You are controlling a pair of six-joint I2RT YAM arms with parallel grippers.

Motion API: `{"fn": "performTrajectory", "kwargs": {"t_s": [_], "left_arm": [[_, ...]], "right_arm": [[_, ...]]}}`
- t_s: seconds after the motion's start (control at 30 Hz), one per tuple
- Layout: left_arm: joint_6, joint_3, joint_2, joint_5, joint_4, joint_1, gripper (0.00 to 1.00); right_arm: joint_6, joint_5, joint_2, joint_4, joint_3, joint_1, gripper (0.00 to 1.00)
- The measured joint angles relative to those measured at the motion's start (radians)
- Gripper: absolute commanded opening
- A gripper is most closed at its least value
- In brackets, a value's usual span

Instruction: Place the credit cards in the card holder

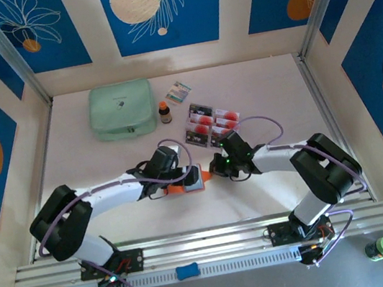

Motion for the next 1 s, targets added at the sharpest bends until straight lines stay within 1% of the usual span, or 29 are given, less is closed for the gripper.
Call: {"fn": "performTrajectory", "kwargs": {"t_s": [0.1, 0.23, 0.43, 0.5, 0.67, 0.8, 1.0], "left_arm": [[0.021, 0.0, 0.005, -0.011, -0.007, 0.0, 1.0], [0.032, 0.0, 0.027, -0.016, -0.016, 0.0, 1.0], [0.033, 0.0, 0.039, -0.031, -0.021, 0.0, 1.0], [0.035, 0.0, 0.039, -0.036, -0.023, 0.0, 1.0], [0.051, 0.0, 0.039, -0.045, -0.026, 0.0, 1.0], [0.058, 0.0, 0.039, -0.058, -0.032, 0.0, 1.0], [0.059, 0.0, 0.039, -0.064, -0.045, 0.0, 1.0]], "right_arm": [[-0.009, -0.018, 0.007, 0.001, 0.004, -0.009, 0.06], [-0.018, -0.03, 0.019, 0.005, 0.011, -0.012, 0.07], [-0.042, -0.051, 0.02, 0.0, 0.011, -0.016, 0.15], [-0.053, -0.055, 0.02, -0.013, 0.014, -0.019, 0.17], [-0.084, -0.066, -0.008, -0.063, 0.028, -0.04, 0.18], [-0.103, -0.066, -0.078, -0.119, 0.046, -0.049, 0.18], [-0.12, -0.071, -0.126, -0.162, 0.114, -0.047, 0.15]]}}
